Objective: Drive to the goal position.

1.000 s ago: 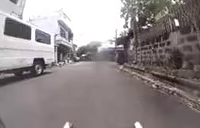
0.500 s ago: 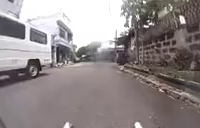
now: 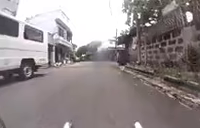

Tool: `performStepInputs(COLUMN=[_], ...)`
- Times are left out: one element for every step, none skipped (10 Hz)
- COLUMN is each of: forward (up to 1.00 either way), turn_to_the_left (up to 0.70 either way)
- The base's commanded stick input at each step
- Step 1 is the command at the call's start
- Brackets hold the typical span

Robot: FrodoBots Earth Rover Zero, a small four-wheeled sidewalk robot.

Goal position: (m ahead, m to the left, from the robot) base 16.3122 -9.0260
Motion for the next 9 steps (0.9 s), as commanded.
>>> performStepInputs(forward=[0.7,0.7,0.7,0.7,0.7,0.7,0.7,0.7,0.7], turn_to_the_left=[-0.06,-0.11,-0.12,0.0,0.0,0.0,0.0,0.0,0.0])
